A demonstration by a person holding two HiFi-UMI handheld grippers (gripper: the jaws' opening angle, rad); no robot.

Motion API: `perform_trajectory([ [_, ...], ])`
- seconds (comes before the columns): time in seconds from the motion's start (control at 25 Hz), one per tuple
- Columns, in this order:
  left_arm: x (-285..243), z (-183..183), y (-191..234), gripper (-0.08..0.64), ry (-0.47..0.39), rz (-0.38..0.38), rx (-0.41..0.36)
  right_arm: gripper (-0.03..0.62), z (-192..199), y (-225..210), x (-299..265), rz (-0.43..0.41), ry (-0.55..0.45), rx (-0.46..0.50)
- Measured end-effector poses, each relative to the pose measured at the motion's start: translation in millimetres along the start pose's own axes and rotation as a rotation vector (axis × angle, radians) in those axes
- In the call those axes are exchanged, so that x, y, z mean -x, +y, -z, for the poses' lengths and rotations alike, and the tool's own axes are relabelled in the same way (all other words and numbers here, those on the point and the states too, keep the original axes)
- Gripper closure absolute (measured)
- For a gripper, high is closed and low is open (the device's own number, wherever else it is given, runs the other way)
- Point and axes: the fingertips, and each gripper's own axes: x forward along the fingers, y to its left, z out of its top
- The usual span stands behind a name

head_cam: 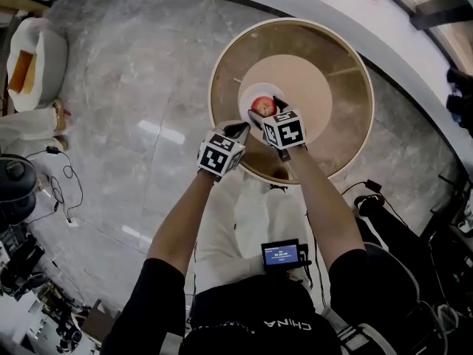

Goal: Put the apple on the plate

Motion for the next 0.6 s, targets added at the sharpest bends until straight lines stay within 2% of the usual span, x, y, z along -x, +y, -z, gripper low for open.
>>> perform_trajectory([
  [0.24,1,10,4,0.543,0.007,0.017,0.033,0.227,-4,-1,-2,-0.005,-0.027,-0.02],
  [0.36,11,1,1,0.543,-0.001,0.021,0.035,0.195,-5,3,10,-0.035,-0.028,-0.056],
  [0.48,30,-6,-7,0.543,-0.003,0.011,0.039,0.19,-2,11,34,-0.042,-0.001,-0.07],
  [0.6,58,-5,-27,0.543,0.014,-0.012,0.058,0.192,8,19,82,-0.028,0.03,-0.077],
])
